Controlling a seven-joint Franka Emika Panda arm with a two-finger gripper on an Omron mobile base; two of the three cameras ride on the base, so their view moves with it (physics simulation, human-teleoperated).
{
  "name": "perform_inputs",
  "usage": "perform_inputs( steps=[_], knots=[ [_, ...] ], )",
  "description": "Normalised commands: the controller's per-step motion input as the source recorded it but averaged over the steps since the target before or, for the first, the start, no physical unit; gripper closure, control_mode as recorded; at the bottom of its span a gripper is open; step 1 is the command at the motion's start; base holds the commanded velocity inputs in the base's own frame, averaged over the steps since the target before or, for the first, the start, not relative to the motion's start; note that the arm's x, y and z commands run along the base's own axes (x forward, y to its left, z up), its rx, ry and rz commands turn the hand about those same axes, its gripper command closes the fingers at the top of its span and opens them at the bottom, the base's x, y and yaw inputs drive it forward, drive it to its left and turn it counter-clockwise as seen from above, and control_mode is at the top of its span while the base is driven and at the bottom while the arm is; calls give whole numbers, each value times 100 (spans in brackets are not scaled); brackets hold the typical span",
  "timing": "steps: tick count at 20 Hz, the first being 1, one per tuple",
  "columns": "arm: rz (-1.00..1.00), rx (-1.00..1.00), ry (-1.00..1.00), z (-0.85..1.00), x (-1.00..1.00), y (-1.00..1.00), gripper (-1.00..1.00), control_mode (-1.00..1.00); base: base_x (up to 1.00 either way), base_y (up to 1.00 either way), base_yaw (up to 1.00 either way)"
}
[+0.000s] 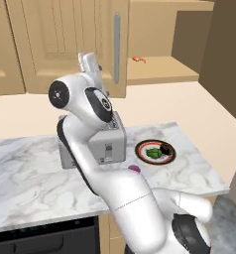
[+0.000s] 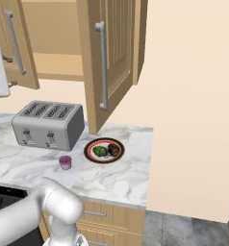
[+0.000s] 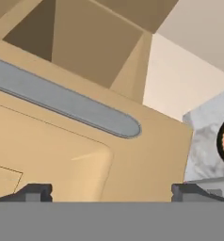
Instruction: Pick the avocado and bread from the counter and place them on the plate. Then pick the jam from the cabinet and place it next to the plate. Lastly close the cabinet door.
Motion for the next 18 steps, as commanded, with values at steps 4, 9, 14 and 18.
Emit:
perform_inputs(
  steps=[4,9,14,18],
  knots=[
    [47,0,16,-83,100,-48,-100,-100,0,0,0],
    [47,4,6,-39,100,-45,-100,-100,0,0,0],
    [43,9,0,-1,100,-41,-100,-100,0,0,0],
    [41,3,0,0,68,-14,-100,-100,0,0,0]
  ],
)
